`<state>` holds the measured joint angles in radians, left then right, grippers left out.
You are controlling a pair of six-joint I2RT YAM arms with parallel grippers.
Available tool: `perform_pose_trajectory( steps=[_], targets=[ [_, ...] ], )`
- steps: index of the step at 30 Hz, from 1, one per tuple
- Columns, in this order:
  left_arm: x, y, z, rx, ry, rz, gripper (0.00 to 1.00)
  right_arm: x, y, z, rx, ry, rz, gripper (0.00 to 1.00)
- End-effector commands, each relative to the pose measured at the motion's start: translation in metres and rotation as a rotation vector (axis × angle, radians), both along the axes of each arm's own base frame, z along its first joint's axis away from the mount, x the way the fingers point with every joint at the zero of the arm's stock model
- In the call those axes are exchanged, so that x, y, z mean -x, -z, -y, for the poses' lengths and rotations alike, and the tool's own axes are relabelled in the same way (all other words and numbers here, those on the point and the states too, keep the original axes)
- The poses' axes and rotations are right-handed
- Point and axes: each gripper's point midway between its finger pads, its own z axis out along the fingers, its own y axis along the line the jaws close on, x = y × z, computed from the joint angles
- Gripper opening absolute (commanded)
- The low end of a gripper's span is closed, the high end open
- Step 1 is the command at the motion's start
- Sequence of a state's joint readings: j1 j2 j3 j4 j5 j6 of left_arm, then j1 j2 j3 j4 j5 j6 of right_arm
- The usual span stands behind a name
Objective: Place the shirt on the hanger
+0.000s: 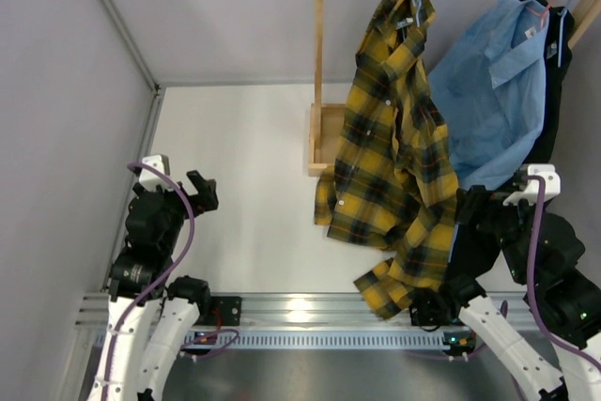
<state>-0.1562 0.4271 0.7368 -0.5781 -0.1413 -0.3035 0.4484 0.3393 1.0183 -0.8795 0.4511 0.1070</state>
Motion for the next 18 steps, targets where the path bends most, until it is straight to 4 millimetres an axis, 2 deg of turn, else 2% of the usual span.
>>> perform_pose_trajectory(
  steps=[1,18],
  targets=[
    [0.0006,-0.0045,0.0044,0.014,0.022,0.025,0.98,0.0021,0.0021,0.0021,-0.002,0.006,0.006,0.99],
    [0.0,-0.0047,0.0083,0.016,0.04,0.024,0.98,0.0027,0.002,0.0032,0.001,0.008,0.018,0.99]
  ],
)
